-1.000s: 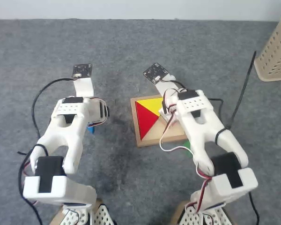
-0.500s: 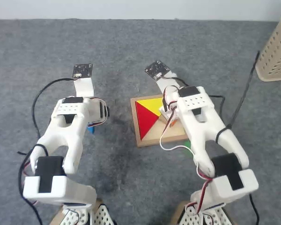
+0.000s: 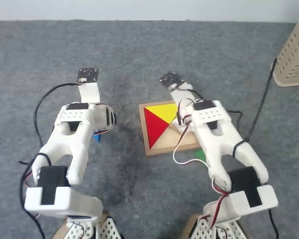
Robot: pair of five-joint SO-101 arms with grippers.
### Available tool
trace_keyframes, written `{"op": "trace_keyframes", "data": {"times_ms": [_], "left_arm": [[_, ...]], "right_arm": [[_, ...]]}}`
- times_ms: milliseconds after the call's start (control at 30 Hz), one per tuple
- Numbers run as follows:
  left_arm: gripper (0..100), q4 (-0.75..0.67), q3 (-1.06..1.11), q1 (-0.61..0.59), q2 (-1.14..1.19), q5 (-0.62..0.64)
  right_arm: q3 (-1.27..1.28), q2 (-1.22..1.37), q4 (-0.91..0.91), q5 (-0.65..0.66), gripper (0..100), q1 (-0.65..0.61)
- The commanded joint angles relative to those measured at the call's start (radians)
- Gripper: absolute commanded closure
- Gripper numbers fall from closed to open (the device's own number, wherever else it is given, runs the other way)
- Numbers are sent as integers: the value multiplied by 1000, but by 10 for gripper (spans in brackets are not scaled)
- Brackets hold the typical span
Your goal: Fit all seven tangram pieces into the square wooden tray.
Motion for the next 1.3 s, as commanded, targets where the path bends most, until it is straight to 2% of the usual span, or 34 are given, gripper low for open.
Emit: {"op": "trace_keyframes", "data": {"times_ms": [0,167,300,400,533,667,933,1133,1267], "left_arm": [[793,-17,-2,8,-52,-15],[793,-17,-2,8,-52,-15],[793,-17,-2,8,-52,-15],[793,-17,-2,8,-52,-15],[793,-17,-2,8,-52,-15],[793,-17,5,8,-52,-15],[793,-17,7,8,-52,-15],[793,-28,7,8,-52,-17],[793,-32,8,8,-52,-17]], "right_arm": [[-44,-151,97,-51,991,38],[-31,-315,305,-51,989,44],[77,-394,389,-35,983,56],[230,-429,338,25,918,67],[425,-447,174,55,828,64],[445,-437,157,55,778,71],[443,-386,127,55,759,71],[388,-504,196,57,760,108],[385,-527,196,123,760,154]]}}
